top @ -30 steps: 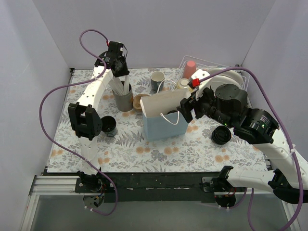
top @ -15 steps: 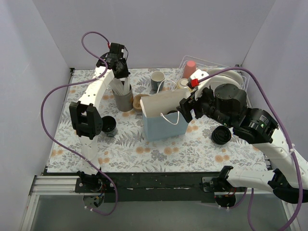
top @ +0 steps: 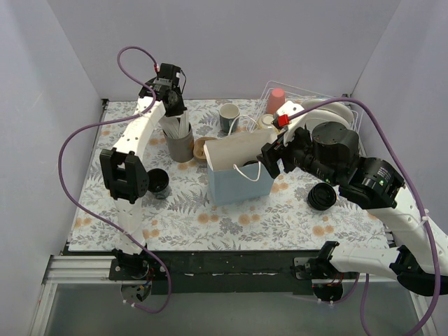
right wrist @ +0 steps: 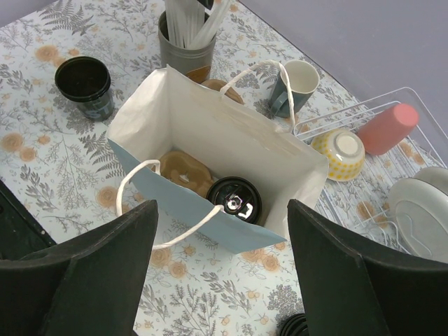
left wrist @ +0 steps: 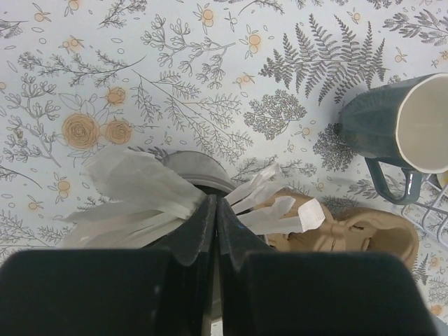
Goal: Pack the takeout coffee
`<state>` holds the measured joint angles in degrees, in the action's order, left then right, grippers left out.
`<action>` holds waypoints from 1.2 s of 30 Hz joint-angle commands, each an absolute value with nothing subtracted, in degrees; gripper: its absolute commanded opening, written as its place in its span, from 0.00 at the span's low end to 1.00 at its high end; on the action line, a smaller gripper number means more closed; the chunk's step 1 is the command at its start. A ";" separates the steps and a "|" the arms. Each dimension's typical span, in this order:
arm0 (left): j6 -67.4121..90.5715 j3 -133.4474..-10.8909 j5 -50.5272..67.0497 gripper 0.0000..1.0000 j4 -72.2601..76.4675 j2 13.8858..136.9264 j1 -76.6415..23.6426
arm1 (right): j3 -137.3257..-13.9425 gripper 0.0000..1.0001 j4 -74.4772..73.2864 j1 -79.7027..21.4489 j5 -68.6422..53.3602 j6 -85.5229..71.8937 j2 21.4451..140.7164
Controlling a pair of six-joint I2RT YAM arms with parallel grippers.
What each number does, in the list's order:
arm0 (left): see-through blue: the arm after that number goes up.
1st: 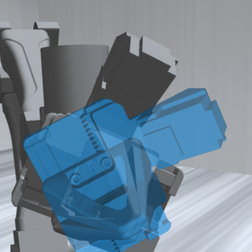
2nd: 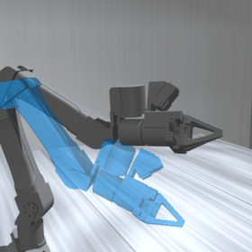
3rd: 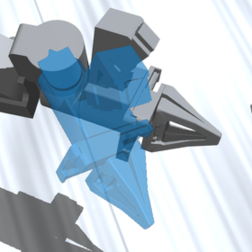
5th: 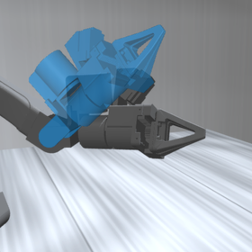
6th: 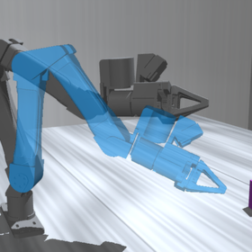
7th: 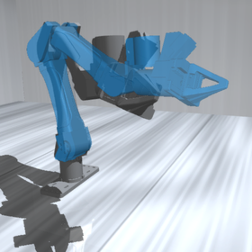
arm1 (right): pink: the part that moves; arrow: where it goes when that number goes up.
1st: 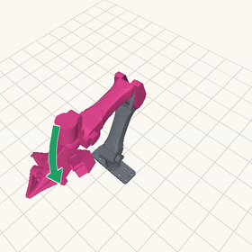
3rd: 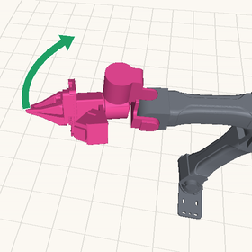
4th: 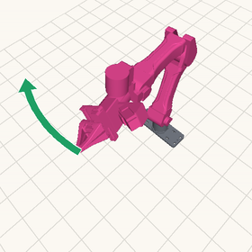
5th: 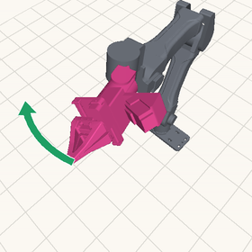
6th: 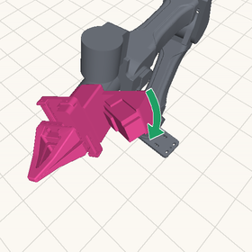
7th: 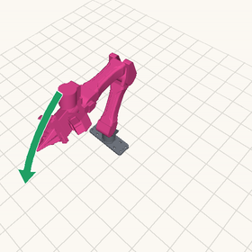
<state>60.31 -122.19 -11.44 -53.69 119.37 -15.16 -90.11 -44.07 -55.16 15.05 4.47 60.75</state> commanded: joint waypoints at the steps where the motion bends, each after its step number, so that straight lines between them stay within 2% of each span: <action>1: 60.64 -122.17 -14.33 0.00 -55.37 113.64 -15.03 | -90.79 0.82 -43.33 -55.28 14.85 4.04 59.85; 5: 60.82 -122.17 -14.42 0.00 -55.29 112.68 -15.03 | -90.79 0.82 -43.07 -55.28 14.59 4.04 59.94; 8: 60.03 -122.08 -8.46 0.01 -52.48 111.80 -15.12 | -90.62 0.82 -43.15 -55.28 14.24 3.87 59.94; 9: 59.94 -122.25 -6.96 0.09 -52.30 111.88 -15.03 | -90.70 0.82 -43.07 -55.28 14.24 3.78 59.85; 10: 60.20 -122.43 -5.20 0.26 -52.29 112.06 -15.03 | -90.62 0.82 -43.07 -55.28 14.33 3.78 59.85; 20: 61.17 -120.41 -1.58 0.37 -47.81 111.88 -15.91 | -90.35 0.82 -42.98 -55.28 14.68 3.96 59.68; 26: 60.03 -121.11 -0.97 0.34 -46.67 113.81 -15.82 | -90.61 0.82 -42.98 -55.28 14.77 4.31 59.94; 30: 59.41 -121.82 -1.23 0.24 -46.58 114.43 -15.82 | -90.70 0.82 -43.07 -55.28 15.12 4.39 59.94; 36: 59.41 -121.38 -0.97 0.24 -46.41 115.14 -15.82 | -90.44 0.82 -43.24 -55.28 15.47 4.31 59.77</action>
